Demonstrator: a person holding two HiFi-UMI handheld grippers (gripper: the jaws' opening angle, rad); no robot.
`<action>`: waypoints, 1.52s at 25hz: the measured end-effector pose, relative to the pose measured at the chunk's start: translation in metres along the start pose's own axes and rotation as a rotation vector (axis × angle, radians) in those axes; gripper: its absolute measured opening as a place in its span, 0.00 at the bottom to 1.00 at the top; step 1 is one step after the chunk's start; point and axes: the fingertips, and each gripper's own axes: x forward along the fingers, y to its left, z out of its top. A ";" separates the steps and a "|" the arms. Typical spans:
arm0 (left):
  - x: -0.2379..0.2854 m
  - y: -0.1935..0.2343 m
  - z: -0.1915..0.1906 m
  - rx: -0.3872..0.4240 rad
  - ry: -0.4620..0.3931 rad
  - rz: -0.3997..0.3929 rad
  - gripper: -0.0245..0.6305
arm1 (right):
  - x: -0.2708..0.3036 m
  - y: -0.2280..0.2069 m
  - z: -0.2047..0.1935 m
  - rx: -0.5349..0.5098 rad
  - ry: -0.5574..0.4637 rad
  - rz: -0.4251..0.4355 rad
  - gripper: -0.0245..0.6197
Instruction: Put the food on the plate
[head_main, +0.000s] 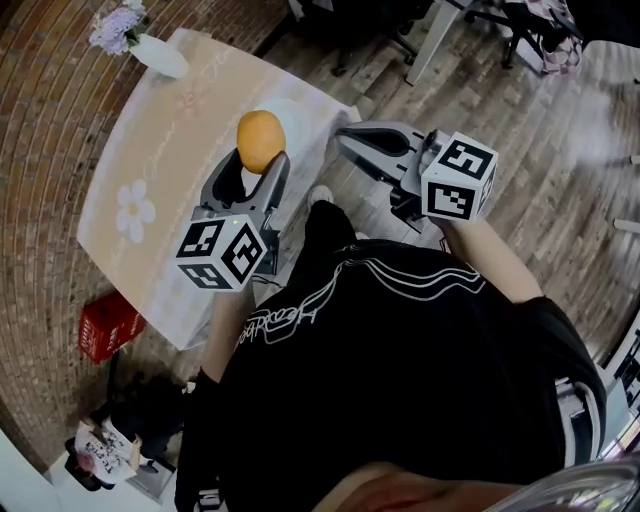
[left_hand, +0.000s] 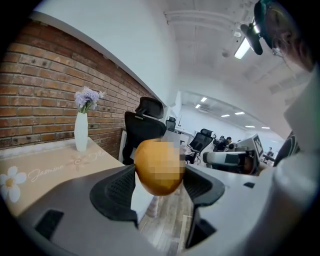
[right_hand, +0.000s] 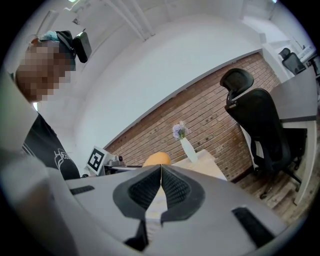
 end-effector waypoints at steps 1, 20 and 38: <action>0.005 0.005 -0.001 -0.005 0.006 -0.004 0.48 | 0.003 -0.005 -0.002 0.006 0.004 -0.006 0.03; 0.114 0.097 -0.069 -0.042 0.235 -0.026 0.48 | 0.053 -0.094 -0.022 0.140 0.064 -0.120 0.03; 0.137 0.115 -0.116 0.035 0.344 -0.008 0.48 | 0.046 -0.117 -0.048 0.191 0.082 -0.165 0.03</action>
